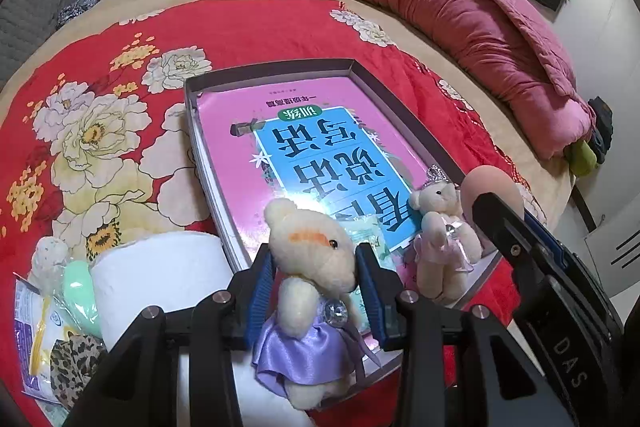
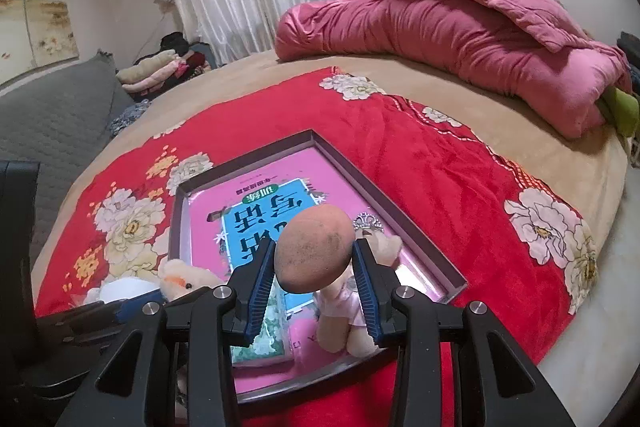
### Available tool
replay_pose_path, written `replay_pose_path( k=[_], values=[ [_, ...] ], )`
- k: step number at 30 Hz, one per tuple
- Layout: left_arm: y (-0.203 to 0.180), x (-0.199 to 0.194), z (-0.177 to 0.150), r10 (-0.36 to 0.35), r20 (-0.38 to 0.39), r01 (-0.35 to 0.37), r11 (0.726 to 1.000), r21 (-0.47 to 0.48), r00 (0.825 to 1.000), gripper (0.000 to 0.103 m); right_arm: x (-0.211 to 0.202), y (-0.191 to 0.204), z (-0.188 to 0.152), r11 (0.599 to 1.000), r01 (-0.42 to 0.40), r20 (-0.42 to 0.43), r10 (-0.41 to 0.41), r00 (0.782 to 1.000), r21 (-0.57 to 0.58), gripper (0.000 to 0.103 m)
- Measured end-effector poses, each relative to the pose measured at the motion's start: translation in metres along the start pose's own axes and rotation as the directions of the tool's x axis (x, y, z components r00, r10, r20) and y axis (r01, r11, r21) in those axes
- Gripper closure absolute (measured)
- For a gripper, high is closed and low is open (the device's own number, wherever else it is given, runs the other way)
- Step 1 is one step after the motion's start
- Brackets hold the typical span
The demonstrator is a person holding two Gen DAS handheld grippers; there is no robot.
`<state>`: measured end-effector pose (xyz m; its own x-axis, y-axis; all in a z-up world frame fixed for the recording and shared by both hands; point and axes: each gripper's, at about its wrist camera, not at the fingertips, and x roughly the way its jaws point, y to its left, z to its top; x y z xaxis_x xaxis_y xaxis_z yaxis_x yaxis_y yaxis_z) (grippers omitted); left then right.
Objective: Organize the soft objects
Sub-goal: 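Lower the pink sponge onto the tray and open the right tool while the left holds the bear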
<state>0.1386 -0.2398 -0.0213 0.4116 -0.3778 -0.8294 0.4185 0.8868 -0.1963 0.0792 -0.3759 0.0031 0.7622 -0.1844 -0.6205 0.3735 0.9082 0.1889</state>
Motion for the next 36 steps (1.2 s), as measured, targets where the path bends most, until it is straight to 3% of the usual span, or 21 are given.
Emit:
replay_pose_path(
  k=[4,9,18,36],
  values=[
    [-0.001,0.000,0.000,0.005,-0.006,-0.005,1.000,-0.002,1.000,0.061,0.002,-0.006,0.000,1.000,0.001,-0.011,-0.001,1.000,0.023,0.062],
    [0.004,-0.003,-0.001,-0.042,-0.009,0.042,0.999,-0.032,0.999,0.055,0.007,-0.010,0.000,0.999,-0.004,-0.036,0.006,0.999,0.038,0.062],
    [0.010,-0.006,0.000,-0.081,-0.005,0.080,0.995,-0.066,0.997,0.054,0.017,-0.014,-0.001,0.999,-0.007,-0.085,0.012,0.996,0.053,0.062],
    [0.020,-0.016,-0.007,-0.109,0.003,0.109,0.988,-0.106,0.994,0.054,0.037,0.013,-0.015,0.996,0.002,-0.241,-0.025,0.970,-0.095,0.063]
  ],
)
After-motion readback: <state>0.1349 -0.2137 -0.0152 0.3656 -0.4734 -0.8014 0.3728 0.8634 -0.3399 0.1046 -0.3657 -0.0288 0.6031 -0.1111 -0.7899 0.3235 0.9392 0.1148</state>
